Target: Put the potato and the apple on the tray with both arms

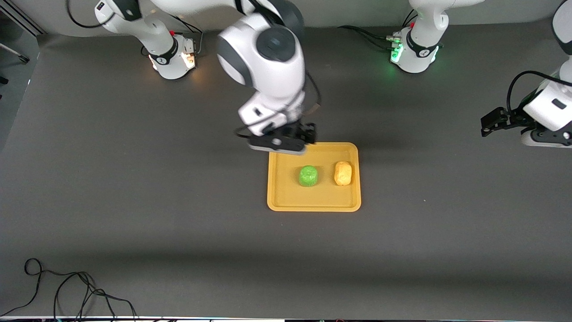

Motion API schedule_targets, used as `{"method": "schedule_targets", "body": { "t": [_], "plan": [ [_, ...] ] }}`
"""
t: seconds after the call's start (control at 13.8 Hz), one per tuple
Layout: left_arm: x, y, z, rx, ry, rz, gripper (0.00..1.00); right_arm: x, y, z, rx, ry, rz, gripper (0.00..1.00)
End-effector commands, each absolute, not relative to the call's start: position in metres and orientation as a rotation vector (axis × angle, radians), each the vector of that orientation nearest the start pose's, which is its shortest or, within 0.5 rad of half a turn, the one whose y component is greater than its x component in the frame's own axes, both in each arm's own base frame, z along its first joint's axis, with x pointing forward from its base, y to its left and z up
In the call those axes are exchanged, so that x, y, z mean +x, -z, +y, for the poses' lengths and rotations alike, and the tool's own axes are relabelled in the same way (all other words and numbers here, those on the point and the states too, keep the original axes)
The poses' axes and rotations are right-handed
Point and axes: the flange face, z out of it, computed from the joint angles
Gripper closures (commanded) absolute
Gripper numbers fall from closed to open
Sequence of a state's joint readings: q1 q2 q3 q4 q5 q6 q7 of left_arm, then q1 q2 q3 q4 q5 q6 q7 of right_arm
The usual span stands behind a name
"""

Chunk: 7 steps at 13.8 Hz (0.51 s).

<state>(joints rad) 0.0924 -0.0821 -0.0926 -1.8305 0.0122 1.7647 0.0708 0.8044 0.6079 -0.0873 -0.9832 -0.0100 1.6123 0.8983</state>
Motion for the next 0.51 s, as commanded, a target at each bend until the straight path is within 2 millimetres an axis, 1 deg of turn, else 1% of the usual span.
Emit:
{"method": "schedule_targets", "body": {
  "t": [0.0, 0.07, 0.14, 0.22, 0.29, 0.43],
  "plan": [
    [0.535, -0.573, -0.005, -3.121, 0.037, 0.069, 0.0, 0.519, -0.545, 0.427, -3.198, 0.053, 0.212, 0.0],
    [0.533, -0.576, -0.006, -3.111, 0.041, 0.08, 0.0, 0.516, -0.556, 0.4, -3.2, 0.046, 0.17, 0.0],
    [0.532, -0.578, -0.007, -3.109, 0.046, 0.085, 0.0, 0.517, -0.567, 0.368, -3.194, 0.033, 0.115, 0.0],
    [0.531, -0.579, -0.007, -3.108, 0.048, 0.097, 0.0, 0.523, -0.576, 0.329, -3.185, 0.019, 0.102, 0.0],
    [0.531, -0.578, -0.007, -3.108, 0.046, 0.102, 0.0, 0.526, -0.584, 0.291, -3.179, 0.008, 0.056, 0.0],
    [0.531, -0.575, -0.009, -3.109, 0.034, 0.102, 0.0, 0.534, -0.59, 0.226, -3.171, -0.014, 0.025, 0.0]
  ]
}}
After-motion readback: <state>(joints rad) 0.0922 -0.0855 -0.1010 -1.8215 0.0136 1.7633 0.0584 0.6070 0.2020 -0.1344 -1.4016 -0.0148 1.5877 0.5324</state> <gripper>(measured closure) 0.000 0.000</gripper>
